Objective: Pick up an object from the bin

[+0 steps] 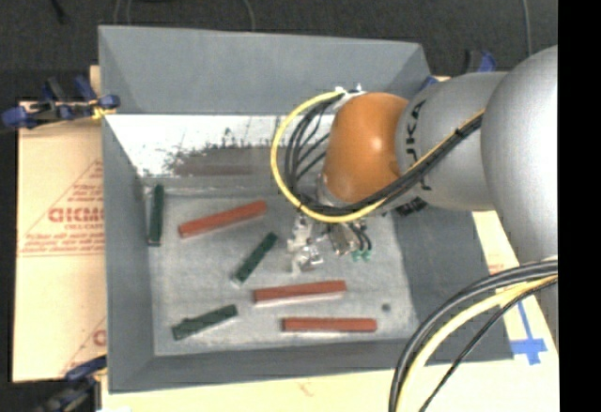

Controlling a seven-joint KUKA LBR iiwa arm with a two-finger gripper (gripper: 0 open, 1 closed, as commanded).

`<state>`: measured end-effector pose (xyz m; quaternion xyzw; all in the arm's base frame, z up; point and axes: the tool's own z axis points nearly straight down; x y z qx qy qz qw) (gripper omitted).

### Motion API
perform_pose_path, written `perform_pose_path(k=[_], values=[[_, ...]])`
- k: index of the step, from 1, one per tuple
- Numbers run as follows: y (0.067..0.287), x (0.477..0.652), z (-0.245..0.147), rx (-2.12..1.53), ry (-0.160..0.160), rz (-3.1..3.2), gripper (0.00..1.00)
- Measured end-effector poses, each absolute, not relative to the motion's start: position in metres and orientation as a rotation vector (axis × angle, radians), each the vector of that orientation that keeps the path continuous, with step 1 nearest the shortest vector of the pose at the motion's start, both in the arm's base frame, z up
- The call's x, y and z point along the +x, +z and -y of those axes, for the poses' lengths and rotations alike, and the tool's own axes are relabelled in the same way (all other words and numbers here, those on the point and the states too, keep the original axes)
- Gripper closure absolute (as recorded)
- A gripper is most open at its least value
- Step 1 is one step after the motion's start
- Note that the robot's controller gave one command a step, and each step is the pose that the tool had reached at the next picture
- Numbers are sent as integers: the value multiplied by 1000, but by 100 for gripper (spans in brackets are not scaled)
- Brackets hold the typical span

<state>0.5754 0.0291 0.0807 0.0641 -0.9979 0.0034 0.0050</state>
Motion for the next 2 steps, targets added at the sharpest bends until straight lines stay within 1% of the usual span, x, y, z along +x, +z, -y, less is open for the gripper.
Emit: perform_pose_path(k=[1,2], values=[[81,576,-29,202,10,3126,100],[171,566,-14,202,2,3134,0]])
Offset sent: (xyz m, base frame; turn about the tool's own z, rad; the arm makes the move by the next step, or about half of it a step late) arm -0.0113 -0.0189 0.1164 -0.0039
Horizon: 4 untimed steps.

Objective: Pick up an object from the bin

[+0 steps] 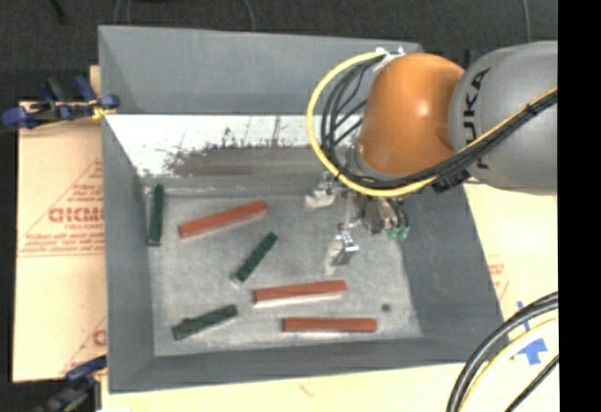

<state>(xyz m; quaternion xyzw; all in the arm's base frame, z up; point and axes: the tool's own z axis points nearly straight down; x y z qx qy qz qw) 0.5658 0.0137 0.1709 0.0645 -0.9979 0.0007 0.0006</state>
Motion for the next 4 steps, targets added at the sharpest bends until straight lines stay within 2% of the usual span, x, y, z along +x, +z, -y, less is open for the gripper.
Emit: perform_pose_path(k=[1,2,3,4], values=[[200,566,-8,202,4,3143,0],[144,548,-1,303,3,3136,0],[84,542,-36,289,-2,3127,100],[84,542,-36,290,-2,3127,100]])
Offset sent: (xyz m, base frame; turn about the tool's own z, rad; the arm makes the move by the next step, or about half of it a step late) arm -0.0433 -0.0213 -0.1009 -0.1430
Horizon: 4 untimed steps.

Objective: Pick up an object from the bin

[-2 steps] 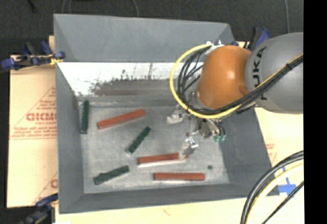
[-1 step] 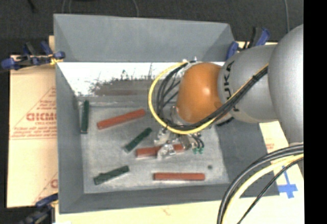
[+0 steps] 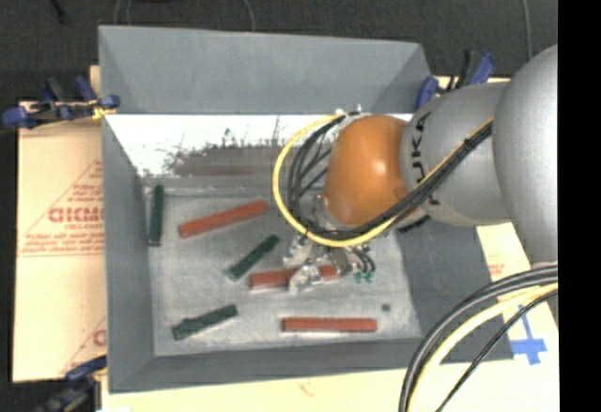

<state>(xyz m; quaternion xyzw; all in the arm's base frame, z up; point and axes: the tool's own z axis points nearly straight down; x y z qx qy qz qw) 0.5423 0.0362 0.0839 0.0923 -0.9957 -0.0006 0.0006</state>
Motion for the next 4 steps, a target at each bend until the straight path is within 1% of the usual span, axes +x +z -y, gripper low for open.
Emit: perform_pose_path(k=[1,2,3,4], values=[[90,571,-36,332,2,3125,100],[110,574,-34,350,3,3127,100],[224,589,-21,460,1,3112,100],[224,589,-21,460,1,3112,0]])
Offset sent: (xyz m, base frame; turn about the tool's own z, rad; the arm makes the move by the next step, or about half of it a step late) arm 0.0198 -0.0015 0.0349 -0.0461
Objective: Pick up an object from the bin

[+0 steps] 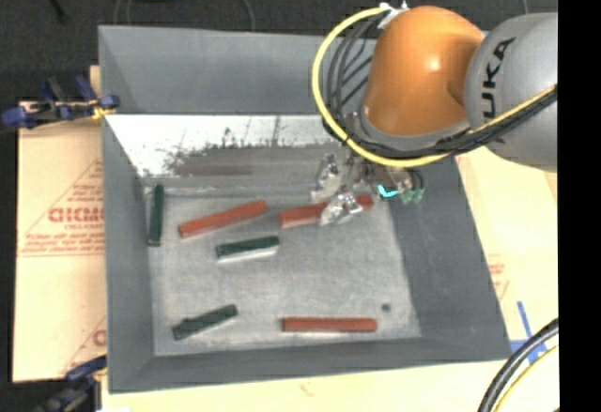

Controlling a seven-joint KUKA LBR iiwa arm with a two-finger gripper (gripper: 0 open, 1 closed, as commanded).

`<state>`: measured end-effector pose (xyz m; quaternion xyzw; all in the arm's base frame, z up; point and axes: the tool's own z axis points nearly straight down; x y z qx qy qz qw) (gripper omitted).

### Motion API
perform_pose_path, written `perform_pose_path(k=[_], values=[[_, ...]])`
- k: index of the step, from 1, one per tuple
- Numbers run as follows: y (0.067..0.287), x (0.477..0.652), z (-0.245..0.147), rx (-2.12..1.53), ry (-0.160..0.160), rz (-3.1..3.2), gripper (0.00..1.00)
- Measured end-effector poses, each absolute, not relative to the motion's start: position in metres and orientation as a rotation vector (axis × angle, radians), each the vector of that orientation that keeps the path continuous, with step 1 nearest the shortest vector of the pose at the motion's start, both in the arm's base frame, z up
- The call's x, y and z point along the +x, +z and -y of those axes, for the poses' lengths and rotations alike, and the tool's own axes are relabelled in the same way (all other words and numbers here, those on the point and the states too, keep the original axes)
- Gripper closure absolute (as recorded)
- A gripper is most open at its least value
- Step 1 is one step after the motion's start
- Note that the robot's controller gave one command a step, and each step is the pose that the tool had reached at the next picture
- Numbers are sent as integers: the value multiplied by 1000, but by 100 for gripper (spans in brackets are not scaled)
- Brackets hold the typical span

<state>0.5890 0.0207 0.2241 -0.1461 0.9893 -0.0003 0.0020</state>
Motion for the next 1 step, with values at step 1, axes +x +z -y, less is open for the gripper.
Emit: perform_pose_path(k=[1], values=[[224,589,-21,-457,0,-3104,100]])
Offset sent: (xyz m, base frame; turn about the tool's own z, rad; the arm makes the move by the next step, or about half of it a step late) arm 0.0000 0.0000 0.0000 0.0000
